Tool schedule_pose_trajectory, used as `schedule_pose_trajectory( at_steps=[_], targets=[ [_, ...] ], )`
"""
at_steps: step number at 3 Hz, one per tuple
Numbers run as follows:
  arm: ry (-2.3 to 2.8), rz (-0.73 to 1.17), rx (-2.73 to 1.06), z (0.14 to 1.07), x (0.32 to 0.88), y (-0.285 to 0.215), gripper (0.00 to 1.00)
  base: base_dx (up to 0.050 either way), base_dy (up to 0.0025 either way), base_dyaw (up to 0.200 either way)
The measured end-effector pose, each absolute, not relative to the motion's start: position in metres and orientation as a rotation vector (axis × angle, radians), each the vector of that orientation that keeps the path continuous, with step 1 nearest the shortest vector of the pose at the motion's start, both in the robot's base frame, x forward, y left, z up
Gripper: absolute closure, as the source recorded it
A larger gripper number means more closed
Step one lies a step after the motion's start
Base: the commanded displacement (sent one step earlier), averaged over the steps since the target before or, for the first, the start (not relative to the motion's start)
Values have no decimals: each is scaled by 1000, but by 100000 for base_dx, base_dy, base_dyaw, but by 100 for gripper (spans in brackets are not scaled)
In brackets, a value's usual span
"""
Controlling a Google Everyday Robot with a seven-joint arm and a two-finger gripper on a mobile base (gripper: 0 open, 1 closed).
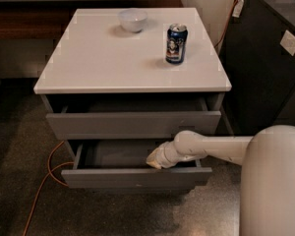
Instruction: Open middle drawer
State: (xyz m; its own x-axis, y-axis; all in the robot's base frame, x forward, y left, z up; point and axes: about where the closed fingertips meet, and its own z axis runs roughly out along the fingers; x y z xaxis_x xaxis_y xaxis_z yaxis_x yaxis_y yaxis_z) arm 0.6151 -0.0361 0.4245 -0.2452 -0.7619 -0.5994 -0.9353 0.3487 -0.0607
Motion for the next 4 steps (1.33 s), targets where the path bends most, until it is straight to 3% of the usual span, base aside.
schedule_pose_trajectory(
  at_steps=[4],
  targets=[
    [2044, 526, -1499, 411, 575, -16, 100, 0, 0, 0]
  ],
)
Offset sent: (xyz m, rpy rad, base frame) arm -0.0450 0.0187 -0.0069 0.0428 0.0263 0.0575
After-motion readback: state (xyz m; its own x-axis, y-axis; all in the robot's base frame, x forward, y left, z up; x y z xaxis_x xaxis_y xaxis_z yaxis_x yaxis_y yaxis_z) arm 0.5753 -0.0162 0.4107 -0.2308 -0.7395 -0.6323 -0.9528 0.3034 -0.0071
